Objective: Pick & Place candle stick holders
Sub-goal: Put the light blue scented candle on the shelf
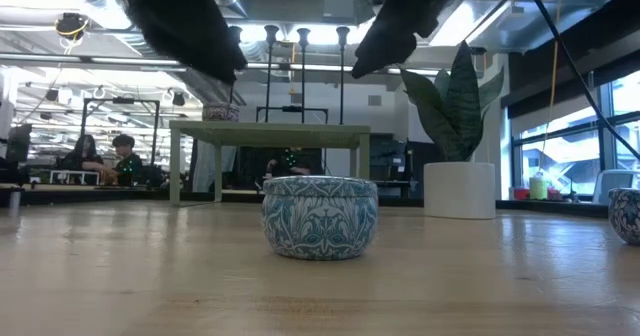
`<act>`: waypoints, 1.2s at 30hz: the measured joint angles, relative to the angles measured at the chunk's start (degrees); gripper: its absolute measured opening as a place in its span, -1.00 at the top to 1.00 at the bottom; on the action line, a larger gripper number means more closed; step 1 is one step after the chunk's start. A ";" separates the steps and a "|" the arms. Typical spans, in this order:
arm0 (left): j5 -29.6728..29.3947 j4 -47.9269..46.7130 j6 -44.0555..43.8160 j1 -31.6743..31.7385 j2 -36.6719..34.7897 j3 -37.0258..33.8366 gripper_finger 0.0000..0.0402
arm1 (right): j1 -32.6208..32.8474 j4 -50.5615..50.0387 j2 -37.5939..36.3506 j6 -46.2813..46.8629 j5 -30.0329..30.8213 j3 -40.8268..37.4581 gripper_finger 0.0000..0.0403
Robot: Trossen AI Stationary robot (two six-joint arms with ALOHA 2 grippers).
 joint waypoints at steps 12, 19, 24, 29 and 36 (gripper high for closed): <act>18.02 16.23 12.37 4.20 11.11 -0.07 -0.66 | 2.15 -12.47 0.00 7.20 0.14 0.00 -0.46; 31.83 31.92 27.01 5.66 16.20 -0.04 -0.66 | 2.56 -14.47 0.00 9.44 0.14 0.00 -0.46; 37.84 35.57 27.63 6.97 18.73 -0.04 -0.66 | 2.56 -14.45 0.00 9.43 0.14 0.00 -0.46; 42.16 39.79 29.75 7.41 21.20 -0.04 -0.66 | 2.56 -14.25 0.00 9.41 0.13 0.00 -0.46; 45.24 40.97 35.60 7.83 22.53 -0.04 -0.66 | 2.56 -14.23 0.00 9.24 0.11 0.00 -0.46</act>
